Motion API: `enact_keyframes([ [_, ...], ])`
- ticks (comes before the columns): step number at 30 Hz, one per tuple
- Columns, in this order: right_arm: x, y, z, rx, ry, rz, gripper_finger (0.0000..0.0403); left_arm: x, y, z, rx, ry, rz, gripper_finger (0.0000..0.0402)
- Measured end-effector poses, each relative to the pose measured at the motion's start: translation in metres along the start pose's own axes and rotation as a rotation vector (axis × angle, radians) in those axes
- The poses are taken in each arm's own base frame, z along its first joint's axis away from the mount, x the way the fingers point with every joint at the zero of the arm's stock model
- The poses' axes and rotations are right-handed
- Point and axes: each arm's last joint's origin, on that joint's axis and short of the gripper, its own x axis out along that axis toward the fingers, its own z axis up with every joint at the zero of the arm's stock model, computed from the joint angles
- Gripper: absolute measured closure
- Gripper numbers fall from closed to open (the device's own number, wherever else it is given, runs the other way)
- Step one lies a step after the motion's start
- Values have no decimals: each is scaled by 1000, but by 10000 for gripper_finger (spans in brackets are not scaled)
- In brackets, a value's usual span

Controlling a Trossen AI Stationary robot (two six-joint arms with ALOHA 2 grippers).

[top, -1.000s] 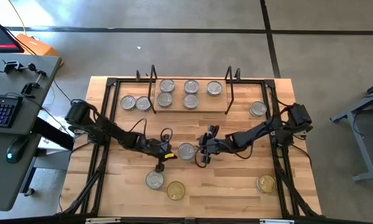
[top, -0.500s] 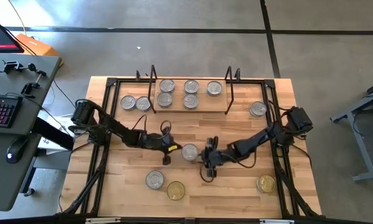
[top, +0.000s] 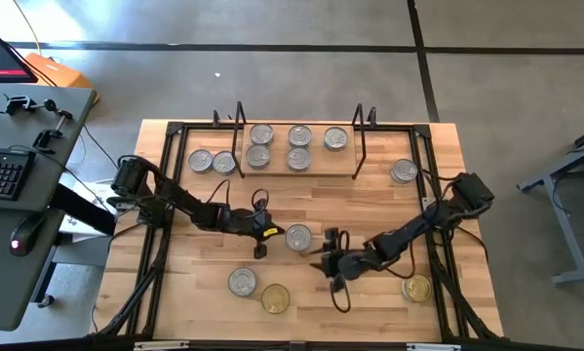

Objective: Stack canned seafood by type on shelf
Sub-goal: Put the Green-blue tuna can on the shelf

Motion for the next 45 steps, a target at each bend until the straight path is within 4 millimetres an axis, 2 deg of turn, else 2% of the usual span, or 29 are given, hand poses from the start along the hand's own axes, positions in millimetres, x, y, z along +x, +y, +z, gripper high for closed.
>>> enact_keyframes([
  [6,13,-23,-3,-129,17,35,248,0,0,0,9,2,-2,399],
  [9,17,-33,-5,-172,30,41,258,0,0,0,28,3,-3,399],
  [14,21,-39,-11,-202,61,157,315,0,0,0,52,3,-3,399],
  [19,20,-40,-14,-203,98,164,383,-1,-3,0,143,-1,-11,399],
  [21,20,-41,-14,-203,98,164,397,-1,-5,-1,182,-1,-18,398],
  [24,20,-41,-14,-200,102,164,395,-2,-10,0,240,-15,-30,394],
  [28,20,-40,-15,-197,104,164,393,-5,-22,5,347,-95,-64,369],
  [33,21,-40,-12,-141,76,163,401,-8,-31,13,440,-192,-63,320],
  [38,21,-40,-11,-102,63,159,402,-3,-24,14,515,-150,21,274],
  [45,24,-48,-7,33,24,130,402,-1,-21,14,605,-147,-30,243],
])
